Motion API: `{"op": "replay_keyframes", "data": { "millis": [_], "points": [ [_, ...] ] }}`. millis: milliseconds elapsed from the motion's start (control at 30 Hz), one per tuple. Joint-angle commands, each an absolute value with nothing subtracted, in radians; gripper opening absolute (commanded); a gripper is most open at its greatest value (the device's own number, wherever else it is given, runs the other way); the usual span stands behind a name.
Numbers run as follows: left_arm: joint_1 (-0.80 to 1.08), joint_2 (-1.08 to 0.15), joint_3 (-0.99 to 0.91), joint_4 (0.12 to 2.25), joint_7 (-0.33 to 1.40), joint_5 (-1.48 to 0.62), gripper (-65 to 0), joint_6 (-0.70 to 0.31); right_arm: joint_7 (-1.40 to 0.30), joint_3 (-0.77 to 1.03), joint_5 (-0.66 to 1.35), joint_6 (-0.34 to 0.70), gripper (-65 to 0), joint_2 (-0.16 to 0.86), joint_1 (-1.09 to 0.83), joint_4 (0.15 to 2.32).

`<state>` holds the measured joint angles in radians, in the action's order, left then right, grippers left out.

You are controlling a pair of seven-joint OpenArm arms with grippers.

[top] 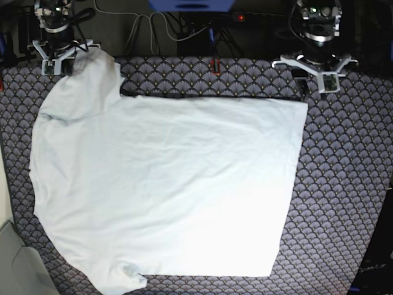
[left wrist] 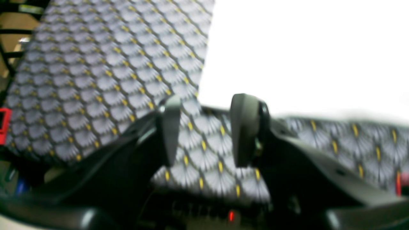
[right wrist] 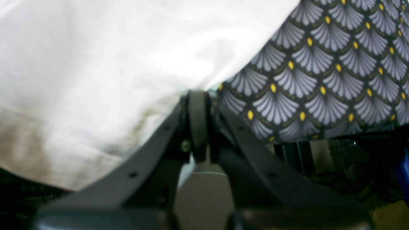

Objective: Fold the T-shirt properly
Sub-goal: 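Lower both grippers toward the shirt's shoulder edge near the collar, then grasp the shirt's shoulder edge with both grippers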

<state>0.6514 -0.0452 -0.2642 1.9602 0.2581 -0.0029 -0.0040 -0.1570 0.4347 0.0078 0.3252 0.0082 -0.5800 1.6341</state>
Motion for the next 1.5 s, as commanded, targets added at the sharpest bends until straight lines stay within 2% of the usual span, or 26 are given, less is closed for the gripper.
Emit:
{"op": "replay_keyframes", "data": {
  "millis": [0, 267, 567, 1367, 1467],
  "points": [
    [0.636, -0.042, -0.275, 1.948, 0.239, -0.001, -38.9, -0.004, -0.170, 0.441, -0.001, 0.326, -63.9, 0.015, -0.587, 1.643],
    [0.476, -0.048, -0.289, 1.710, 0.234, -0.001, -38.8, -0.005, -0.170, 0.441, -0.001, 0.326, -63.9, 0.016, -0.585, 1.643],
    [0.394, -0.044, -0.286, 1.643, 0.237, -0.001, -38.8, -0.005, -0.170, 0.441, -0.001, 0.326, -63.9, 0.016, -0.585, 1.643],
    [0.389, -0.039, -0.259, 1.497, 0.237, -0.002, -39.6, -0.005, -0.170, 0.437, -0.002, 0.326, -63.9, 0.019, -0.584, 1.641],
    [0.390, -0.039, -0.245, 1.472, 0.237, -0.002, -44.6, -0.005, -0.170, 0.440, -0.002, 0.326, -63.9, 0.019, -0.584, 1.641]
  ]
}}
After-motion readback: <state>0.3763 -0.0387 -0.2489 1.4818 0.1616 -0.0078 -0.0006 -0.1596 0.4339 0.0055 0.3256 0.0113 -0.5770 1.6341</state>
